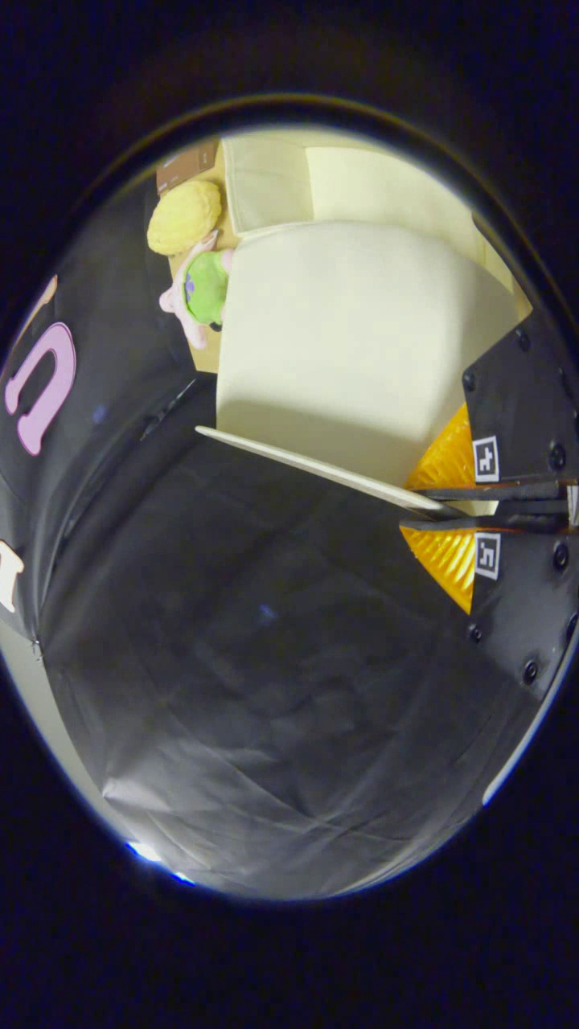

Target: Open the storage box then place both shoes into the box .Put the left shoe in first, then the right shoe, with the right side of both shoes facing outward in a uniform manner.

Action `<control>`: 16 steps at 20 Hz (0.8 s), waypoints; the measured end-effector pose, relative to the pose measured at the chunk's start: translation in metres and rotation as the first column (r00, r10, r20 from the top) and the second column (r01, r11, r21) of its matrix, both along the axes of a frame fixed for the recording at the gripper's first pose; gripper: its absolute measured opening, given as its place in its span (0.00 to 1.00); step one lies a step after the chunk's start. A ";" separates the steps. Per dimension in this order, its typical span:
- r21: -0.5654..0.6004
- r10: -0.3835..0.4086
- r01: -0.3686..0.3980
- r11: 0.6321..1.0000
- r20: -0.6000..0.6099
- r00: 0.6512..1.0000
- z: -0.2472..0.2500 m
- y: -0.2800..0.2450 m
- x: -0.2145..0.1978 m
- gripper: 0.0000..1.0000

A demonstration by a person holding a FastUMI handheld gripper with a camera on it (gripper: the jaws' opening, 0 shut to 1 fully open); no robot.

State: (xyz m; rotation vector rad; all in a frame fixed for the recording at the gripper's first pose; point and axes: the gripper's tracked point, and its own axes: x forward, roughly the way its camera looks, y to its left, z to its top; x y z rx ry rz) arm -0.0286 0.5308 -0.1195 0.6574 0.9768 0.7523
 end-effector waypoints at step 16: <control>-0.129 0.104 -0.074 0.989 0.246 0.964 0.007 -0.045 -0.016 0.93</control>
